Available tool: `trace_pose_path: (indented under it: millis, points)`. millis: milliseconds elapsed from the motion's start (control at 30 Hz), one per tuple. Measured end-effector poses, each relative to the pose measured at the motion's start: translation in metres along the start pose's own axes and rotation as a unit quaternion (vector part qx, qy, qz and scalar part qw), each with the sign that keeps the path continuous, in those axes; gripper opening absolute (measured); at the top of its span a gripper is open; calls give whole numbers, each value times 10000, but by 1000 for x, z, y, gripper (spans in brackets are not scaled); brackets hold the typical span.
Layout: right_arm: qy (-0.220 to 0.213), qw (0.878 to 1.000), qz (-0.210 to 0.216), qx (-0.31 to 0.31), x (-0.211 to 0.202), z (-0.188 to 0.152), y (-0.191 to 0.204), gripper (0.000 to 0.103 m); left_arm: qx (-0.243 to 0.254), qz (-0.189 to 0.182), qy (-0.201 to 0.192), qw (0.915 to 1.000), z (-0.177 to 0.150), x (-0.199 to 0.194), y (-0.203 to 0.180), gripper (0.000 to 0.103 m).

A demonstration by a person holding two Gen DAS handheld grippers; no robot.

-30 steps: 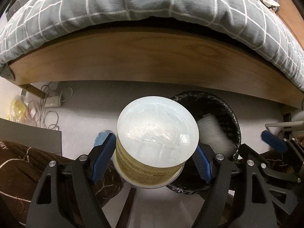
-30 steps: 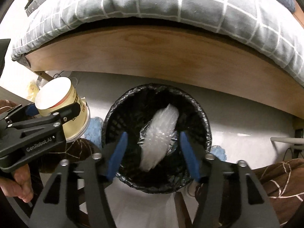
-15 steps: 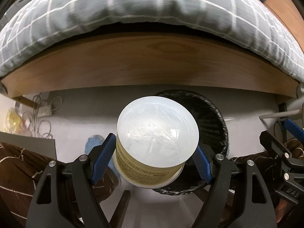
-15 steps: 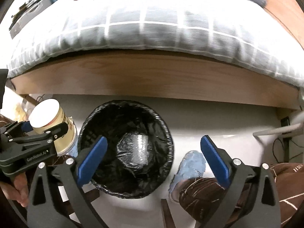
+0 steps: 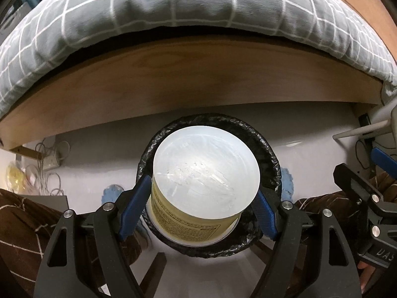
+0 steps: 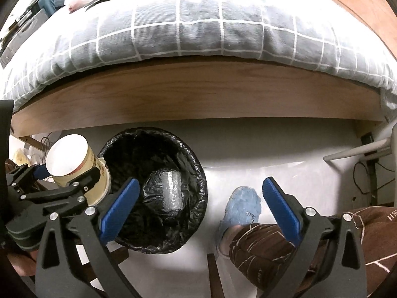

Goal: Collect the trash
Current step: 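Open the left tool to drop the yellow cup into the bin, then move both tools back up toward the trash on the bed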

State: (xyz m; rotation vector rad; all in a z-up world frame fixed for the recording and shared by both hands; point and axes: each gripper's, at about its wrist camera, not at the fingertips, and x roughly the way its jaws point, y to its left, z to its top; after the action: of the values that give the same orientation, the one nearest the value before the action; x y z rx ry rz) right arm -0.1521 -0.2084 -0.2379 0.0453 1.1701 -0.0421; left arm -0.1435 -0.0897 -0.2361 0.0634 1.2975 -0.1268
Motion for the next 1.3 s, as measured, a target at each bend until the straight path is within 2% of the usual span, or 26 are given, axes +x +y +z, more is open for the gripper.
trace_pose_path:
  millis: [67,167,233,567,867,1000,1300]
  points:
    - [10,10000,-4,-2,0,0,-1,95,33,33,-28,10000,0,1,-3,79]
    - [5,10000,-54,6,0,1,-1,95,45,136,-151,9998,0,-2,-6,95]
    - [-14,10000,-71,42,1,1,-1,95,-12,118,-248,9996,1,-5,-4,97]
    - [-339,9993,-78,-94,-11,15,12,95,-204,80,-302,9993,4,-16,16,97]
    - [-613,9979,-38,-219,-38,31,17,95,-247,39,-659,9975,14,-57,30,97]
    - [-715,9973,18,-166,-53,41,14,95,-349,151,-732,9966,20,-71,38,97]
    - [-937,9955,-42,-151,-77,61,10,95,-393,159,-922,9948,34,-95,48,97]
